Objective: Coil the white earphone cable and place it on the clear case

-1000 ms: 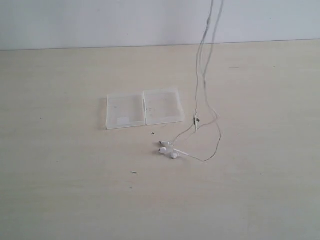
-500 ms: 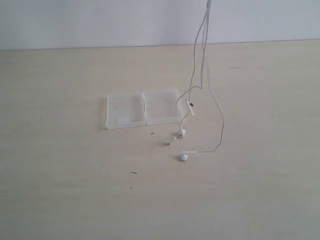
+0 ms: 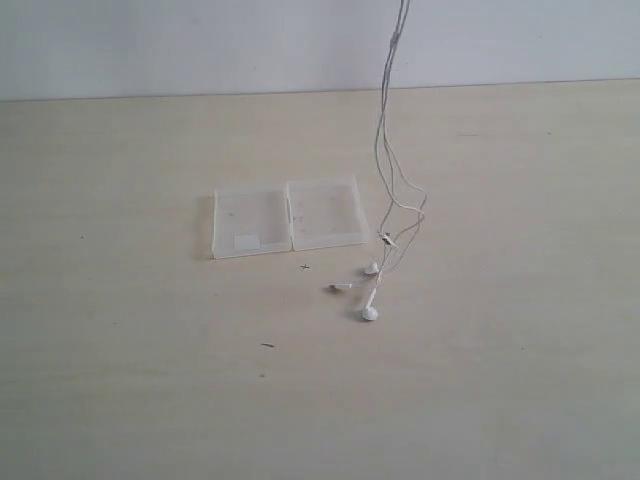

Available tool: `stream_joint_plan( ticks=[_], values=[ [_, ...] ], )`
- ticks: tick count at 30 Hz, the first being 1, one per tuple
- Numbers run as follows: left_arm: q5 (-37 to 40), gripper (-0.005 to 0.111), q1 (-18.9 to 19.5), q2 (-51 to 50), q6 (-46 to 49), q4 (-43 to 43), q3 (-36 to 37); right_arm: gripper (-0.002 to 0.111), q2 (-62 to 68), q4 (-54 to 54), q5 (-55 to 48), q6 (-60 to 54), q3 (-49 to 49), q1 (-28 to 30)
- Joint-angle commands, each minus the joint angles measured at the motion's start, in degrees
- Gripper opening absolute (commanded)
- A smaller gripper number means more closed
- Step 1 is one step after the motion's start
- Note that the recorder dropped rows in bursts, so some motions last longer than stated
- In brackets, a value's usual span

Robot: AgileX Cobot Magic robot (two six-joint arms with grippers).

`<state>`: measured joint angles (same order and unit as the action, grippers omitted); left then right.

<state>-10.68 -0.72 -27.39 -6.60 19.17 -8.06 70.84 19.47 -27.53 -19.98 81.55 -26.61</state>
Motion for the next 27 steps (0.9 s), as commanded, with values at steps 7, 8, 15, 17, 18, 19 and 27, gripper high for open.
stream_joint_plan(
  ticks=[7, 8, 15, 17, 18, 19, 27],
  values=[
    [7.9, 0.0, -9.7, -45.9, -20.8, -51.8, -39.8, 0.0, 0.0, 0.0, -0.3, 0.6, 0.4, -0.1],
    [7.5, 0.0, -9.7, -47.9, -20.8, -52.6, -41.1, 0.0, 0.0, 0.0, -0.6, 0.6, 0.4, -0.1],
    [14.0, 0.0, -10.0, -64.9, -20.7, -75.3, -53.0, 0.0, 0.0, 0.0, 1.7, 2.7, 0.4, -0.1],
    [14.5, 0.0, -10.1, -65.8, -20.7, -72.7, -53.2, 0.0, 0.0, 0.0, 1.8, 2.7, 0.4, -0.1],
    [14.5, 0.0, -10.2, -65.9, -20.7, -69.8, -53.2, 0.0, 0.0, 0.0, 1.3, 2.7, 0.4, -0.1],
    [14.4, 0.0, -10.2, -65.7, -20.7, -67.7, -53.2, 0.0, 0.0, 0.0, 1.2, 3.1, 0.4, -0.1],
    [1.6, 0.0, -12.0, -61.7, -20.7, -78.9, -51.2, 0.0, 0.9, 0.0, 0.3, 3.8, 0.4, -0.1]
  ],
)
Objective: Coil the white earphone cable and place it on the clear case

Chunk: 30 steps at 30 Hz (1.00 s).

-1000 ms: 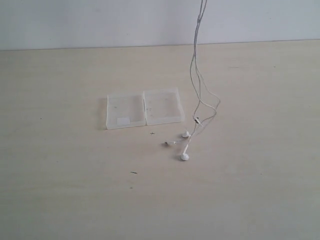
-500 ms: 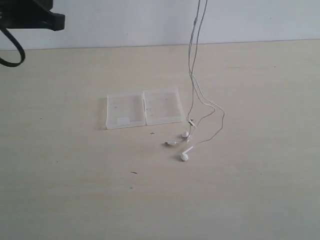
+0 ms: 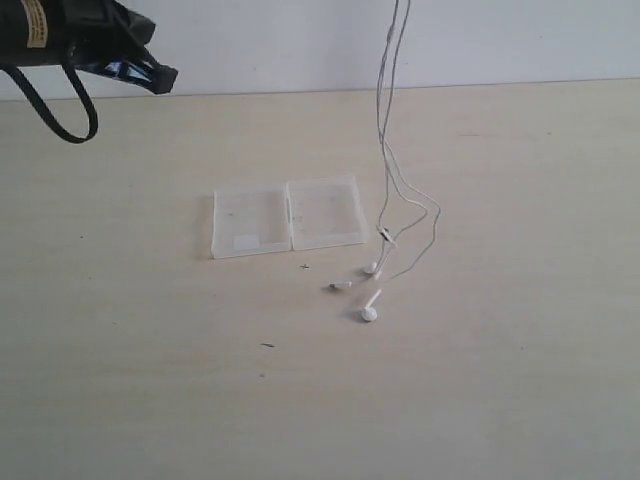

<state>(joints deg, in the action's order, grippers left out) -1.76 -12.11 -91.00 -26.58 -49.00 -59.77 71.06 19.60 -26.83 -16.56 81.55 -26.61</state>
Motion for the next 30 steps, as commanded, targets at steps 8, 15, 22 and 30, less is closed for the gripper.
stream_joint_plan(
  ticks=[8, 15, 22, 30],
  values=[
    [19.1, 0.0, 0.7, 1.0, -0.4, -10.6, -7.0, 0.0, 1.8, 1.1, -0.4, 0.8, 0.4, -0.1],
    [33.4, 0.0, 0.9, 1.0, 68.2, 60.3, -13.2, 0.0, 1.8, 1.4, -1.5, 0.8, 0.4, -0.1],
    [66.4, 0.0, 13.7, 1.0, 121.2, 128.9, -8.3, 0.0, 1.8, 1.4, -1.8, 0.8, 0.4, -0.1],
    [71.7, 0.0, 12.5, -2.8, 135.3, 147.4, 2.4, 0.0, 1.8, 1.5, -2.8, 1.5, 0.4, -0.1]
  ],
)
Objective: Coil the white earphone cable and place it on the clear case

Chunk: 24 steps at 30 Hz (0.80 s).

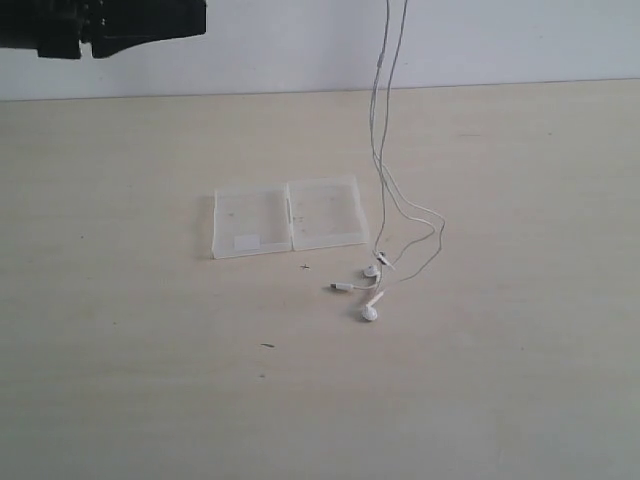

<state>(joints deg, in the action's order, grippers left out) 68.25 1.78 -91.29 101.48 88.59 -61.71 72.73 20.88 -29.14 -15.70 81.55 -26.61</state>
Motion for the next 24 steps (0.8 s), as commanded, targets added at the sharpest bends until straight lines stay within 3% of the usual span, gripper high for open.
stream_joint_plan(
  ticks=[1, 12, 15, 20, 24],
  values=[
    [1.7, 0.0, -2.1, -3.3, 8.7, 11.4, 5.3, 0.0, 0.2, 0.2, -0.6, 0.8, 0.4, -0.1],
    [1.7, 0.002, -9.9, -10.5, 13.0, 11.4, 6.3, 0.0, 0.2, -0.3, 1.6, 3.0, 0.4, -0.1],
    [0.8, 0.017, -11.3, -11.6, 17.3, 11.4, 6.3, 0.0, 0.2, -0.3, 1.6, 3.0, 0.4, -0.1],
    [-3.2, 0.053, -11.9, -12.8, 18.7, 11.4, 5.9, 0.0, 0.2, -0.4, 2.0, 3.0, 0.4, -0.1],
    [-3.2, 0.064, -12.4, -13.9, 16.4, 11.4, 4.5, 0.0, 1.1, -0.4, 2.2, 3.3, 0.4, -0.1]
  ],
)
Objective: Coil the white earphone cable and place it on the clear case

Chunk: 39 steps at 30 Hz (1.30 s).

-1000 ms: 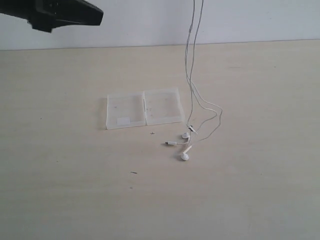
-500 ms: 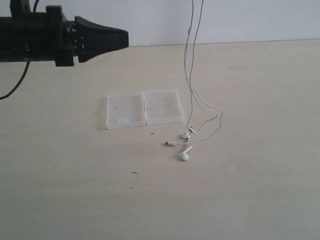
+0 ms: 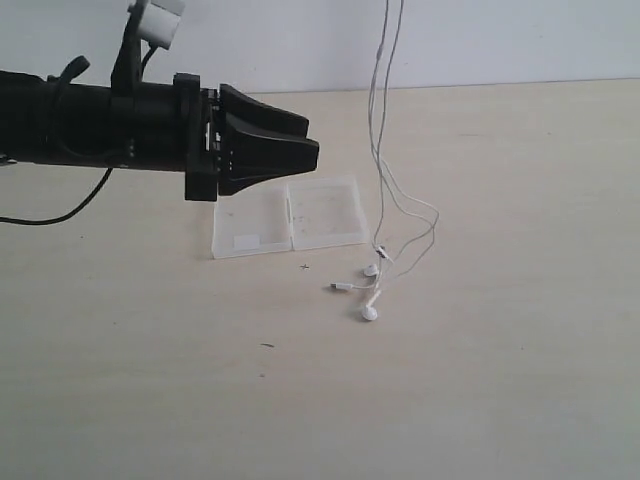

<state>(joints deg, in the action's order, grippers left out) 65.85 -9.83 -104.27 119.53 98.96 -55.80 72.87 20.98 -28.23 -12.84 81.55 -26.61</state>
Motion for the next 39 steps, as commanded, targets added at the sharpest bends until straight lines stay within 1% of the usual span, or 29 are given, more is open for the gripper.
stream_joint_plan(
  ticks=[1, 8, 12, 17, 20, 21, 25, 28, 34, 39],
  values=[
    [-0.8, 0.064, -1.2, -1.3, -2.8, 1.0, -1.9, 0.0, 1.4, -0.5, 1.5, 0.6, 0.4, -0.1],
    [-2.1, 0.064, -5.1, -3.1, -3.0, 1.0, -4.6, 0.0, 3.3, -0.5, 2.5, 1.1, 0.4, -0.1],
    [-2.9, 0.064, -6.7, -3.7, -3.0, 1.0, -5.5, 0.0, 3.4, -0.5, 2.8, 1.1, 0.4, -0.1],
    [-9.2, 0.064, -8.9, -4.1, -3.4, 1.0, -7.0, 0.0, 3.4, -0.5, 3.1, 1.1, 0.4, -0.1],
    [-13.5, 0.064, -10.1, -4.3, -5.3, 1.0, -8.0, 0.0, 3.4, -0.5, 3.1, 1.1, 0.4, -0.1],
    [-14.9, 0.064, -10.2, -4.3, -6.1, 1.0, -8.1, 0.0, 3.4, -0.5, 3.1, 1.1, 0.4, -0.1],
    [-15.9, 0.064, -10.2, -4.3, -7.7, 1.0, -8.9, 0.0, 3.4, -0.5, 3.1, 1.1, 0.4, -0.1],
    [-18.2, 0.064, -10.2, -4.3, -11.5, 1.0, -10.5, 0.0, 3.4, -0.5, 3.1, 1.1, 0.4, -0.1],
    [-18.2, 0.064, -10.2, -4.4, -13.4, 1.0, -13.9, 0.0, 3.4, -0.5, 3.1, 1.9, 0.4, -0.1],
    [-18.3, 0.063, -10.8, -4.4, -14.2, 1.0, -14.5, 0.0, 3.4, -0.5, 3.1, 2.1, 0.4, -0.1]
  ],
)
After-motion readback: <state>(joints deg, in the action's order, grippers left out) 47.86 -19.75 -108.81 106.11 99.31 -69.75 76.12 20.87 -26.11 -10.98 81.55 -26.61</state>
